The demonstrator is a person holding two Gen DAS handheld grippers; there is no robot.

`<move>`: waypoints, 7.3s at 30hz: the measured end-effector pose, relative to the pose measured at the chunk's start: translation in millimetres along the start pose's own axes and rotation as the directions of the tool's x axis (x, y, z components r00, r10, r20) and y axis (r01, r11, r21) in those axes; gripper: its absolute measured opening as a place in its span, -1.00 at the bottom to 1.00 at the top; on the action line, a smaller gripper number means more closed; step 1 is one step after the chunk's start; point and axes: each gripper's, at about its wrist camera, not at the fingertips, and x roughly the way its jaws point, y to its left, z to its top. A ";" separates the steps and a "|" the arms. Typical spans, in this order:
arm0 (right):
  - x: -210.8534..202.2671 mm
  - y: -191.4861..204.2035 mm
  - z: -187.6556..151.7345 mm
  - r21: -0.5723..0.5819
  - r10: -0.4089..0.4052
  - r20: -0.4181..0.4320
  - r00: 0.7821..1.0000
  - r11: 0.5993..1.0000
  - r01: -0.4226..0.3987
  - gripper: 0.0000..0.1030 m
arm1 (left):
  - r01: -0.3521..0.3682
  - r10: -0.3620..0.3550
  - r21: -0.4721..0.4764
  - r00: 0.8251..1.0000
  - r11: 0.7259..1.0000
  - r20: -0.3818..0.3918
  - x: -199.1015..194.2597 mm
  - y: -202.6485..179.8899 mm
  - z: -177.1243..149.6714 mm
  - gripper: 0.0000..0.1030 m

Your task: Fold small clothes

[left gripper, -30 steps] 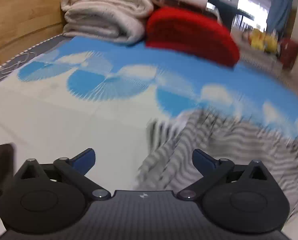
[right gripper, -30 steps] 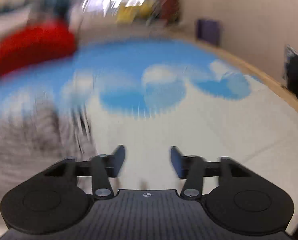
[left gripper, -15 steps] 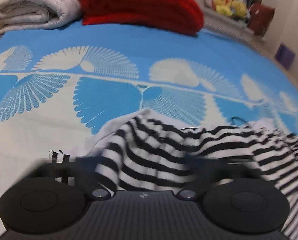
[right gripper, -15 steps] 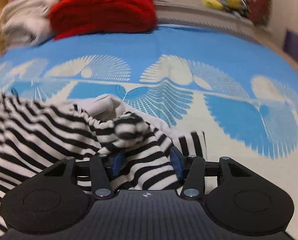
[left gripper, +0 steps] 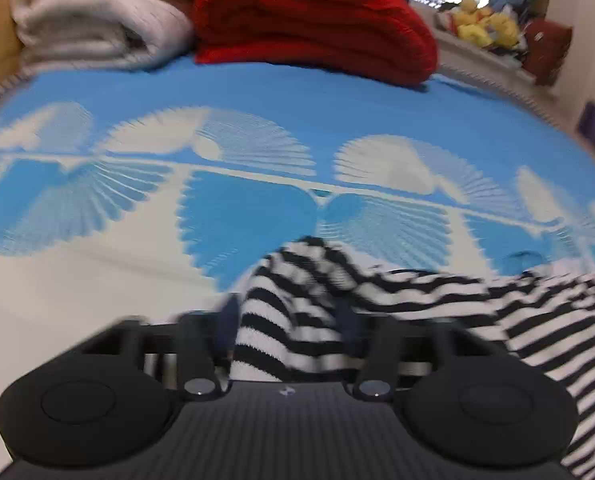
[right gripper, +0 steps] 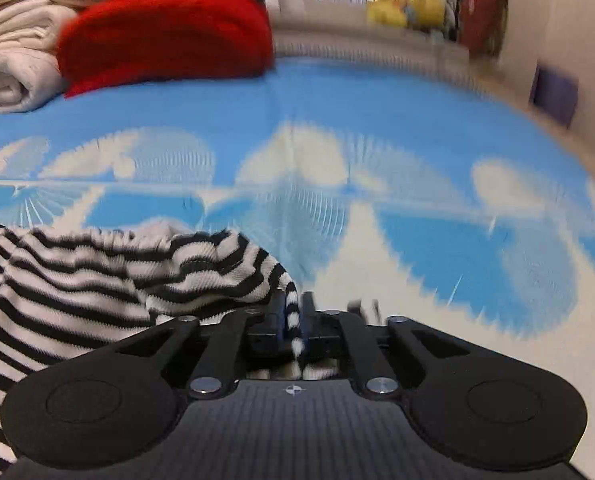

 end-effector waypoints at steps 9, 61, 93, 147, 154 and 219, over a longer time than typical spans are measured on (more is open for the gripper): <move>-63.7 12.4 16.9 0.005 0.125 0.133 0.983 0.992 -0.127 0.18 | -0.074 0.074 0.025 0.997 0.997 0.010 -14.8 7.3 1.4 0.99; -181.8 -15.9 -129.2 0.498 0.166 0.029 0.986 0.852 -0.158 0.71 | -0.264 0.240 -0.158 0.958 0.951 -0.158 -164.3 51.9 -138.7 0.99; -150.0 -53.3 -56.1 0.537 -0.223 0.119 0.967 0.834 0.126 -0.74 | -0.304 0.223 -0.256 0.927 0.918 -0.300 -124.8 82.5 -124.4 0.99; -192.1 219.3 -165.1 -0.553 0.302 0.083 0.950 0.807 -0.208 -0.61 | -0.074 0.035 -0.166 0.973 0.983 -0.226 -126.5 11.1 -125.2 1.00; -218.1 202.2 -140.0 -0.514 0.368 0.034 0.929 0.804 -0.299 -0.62 | -0.094 0.029 -0.252 0.968 0.963 -0.250 -119.6 31.6 -131.9 1.00; -26.5 5.1 -37.9 0.631 0.616 -0.083 0.784 0.641 -0.437 -0.04 | 0.166 -0.138 0.130 0.969 0.978 -0.203 69.5 -100.1 90.6 -0.41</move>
